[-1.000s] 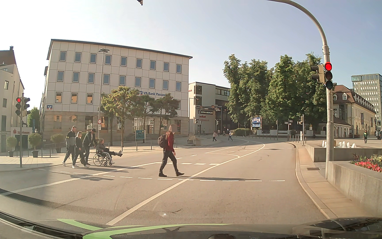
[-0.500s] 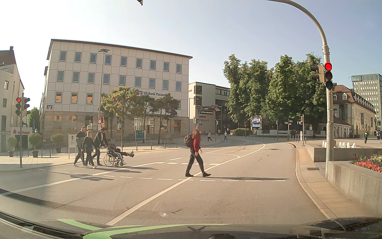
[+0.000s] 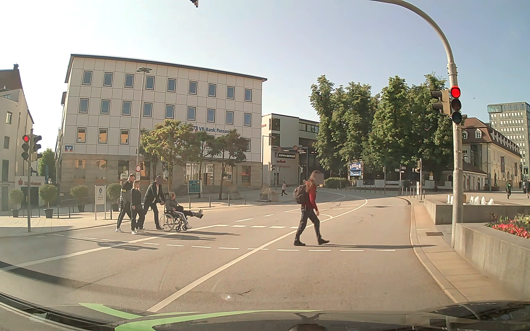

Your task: Follow the waypoints while adhering to traffic rules and regulations

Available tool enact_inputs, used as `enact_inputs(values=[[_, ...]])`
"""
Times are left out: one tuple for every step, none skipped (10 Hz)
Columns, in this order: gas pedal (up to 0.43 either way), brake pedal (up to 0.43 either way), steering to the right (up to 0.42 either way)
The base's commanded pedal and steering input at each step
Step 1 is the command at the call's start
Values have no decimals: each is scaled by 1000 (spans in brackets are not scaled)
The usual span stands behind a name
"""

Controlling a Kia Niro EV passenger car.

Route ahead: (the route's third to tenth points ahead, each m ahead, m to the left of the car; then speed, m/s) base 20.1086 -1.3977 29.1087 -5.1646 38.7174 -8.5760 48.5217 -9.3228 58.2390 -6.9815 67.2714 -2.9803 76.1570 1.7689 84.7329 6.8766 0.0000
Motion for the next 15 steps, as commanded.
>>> enact_inputs(values=[[0, 262, 141], [0, 262, 141], [0, 262, 141], [0, 262, 141], [0, 262, 141], [0, 268, 141], [0, 262, 141], [0, 262, 141], [0, 262, 141], [0, 262, 141], [0, 262, 141], [0, 262, 141], [0, 262, 141], [0, 262, 141], [0, 262, 141]])
